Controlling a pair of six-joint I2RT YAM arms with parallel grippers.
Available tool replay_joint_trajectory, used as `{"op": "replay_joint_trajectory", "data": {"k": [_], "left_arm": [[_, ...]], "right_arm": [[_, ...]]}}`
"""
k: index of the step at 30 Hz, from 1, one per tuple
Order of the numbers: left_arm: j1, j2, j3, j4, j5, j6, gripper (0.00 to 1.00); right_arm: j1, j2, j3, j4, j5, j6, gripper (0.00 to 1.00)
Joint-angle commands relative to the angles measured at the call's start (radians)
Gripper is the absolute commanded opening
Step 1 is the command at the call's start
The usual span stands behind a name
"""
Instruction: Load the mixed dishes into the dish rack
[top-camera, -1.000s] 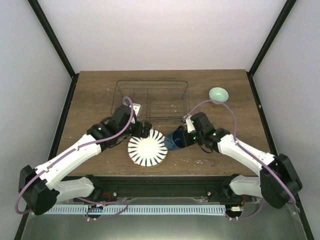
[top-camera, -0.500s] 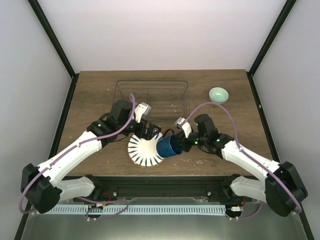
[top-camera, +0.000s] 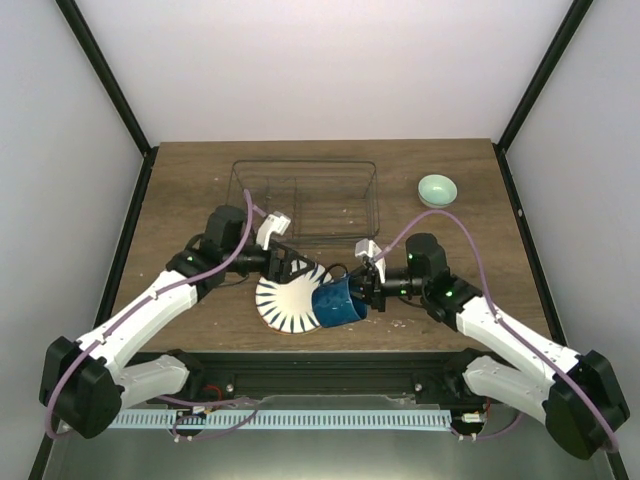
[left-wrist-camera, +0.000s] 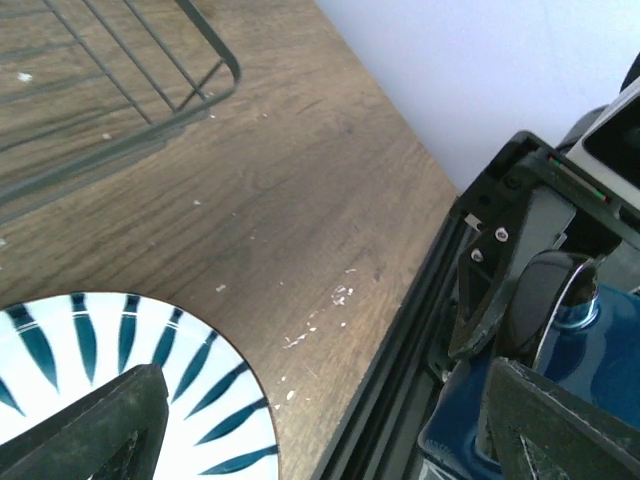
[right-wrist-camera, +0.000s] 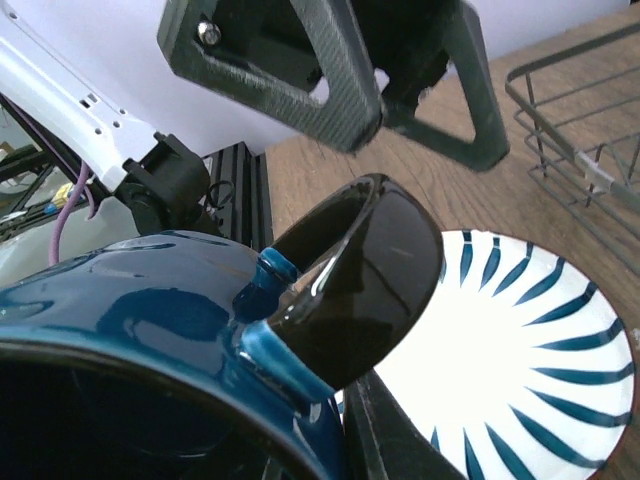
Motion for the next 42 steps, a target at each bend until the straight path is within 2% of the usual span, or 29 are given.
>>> {"op": "replay_joint_trajectory", "data": {"k": [1, 6, 15, 24, 42], "left_arm": [[0.002, -0.011, -0.037, 0.113, 0.103, -0.07, 0.88], [0.003, -0.059, -0.063, 0.121, 0.104, -0.097, 0.88], [0.002, -0.075, -0.11, 0.263, 0.206, -0.186, 0.86], [0.002, -0.037, -0.137, 0.344, 0.24, -0.214, 0.79], [-0.028, 0.0, -0.158, 0.437, 0.273, -0.252, 0.6]], "right_arm": [[0.0, -0.045, -0.001, 0.099, 0.005, 0.017, 0.01], [-0.001, -0.067, -0.032, 0.141, 0.109, 0.017, 0.01], [-0.004, -0.045, -0.069, 0.239, 0.033, 0.04, 0.01], [-0.004, -0.011, -0.075, 0.336, -0.056, 0.093, 0.01], [-0.004, 0.066, -0.062, 0.423, -0.053, 0.114, 0.01]]}}
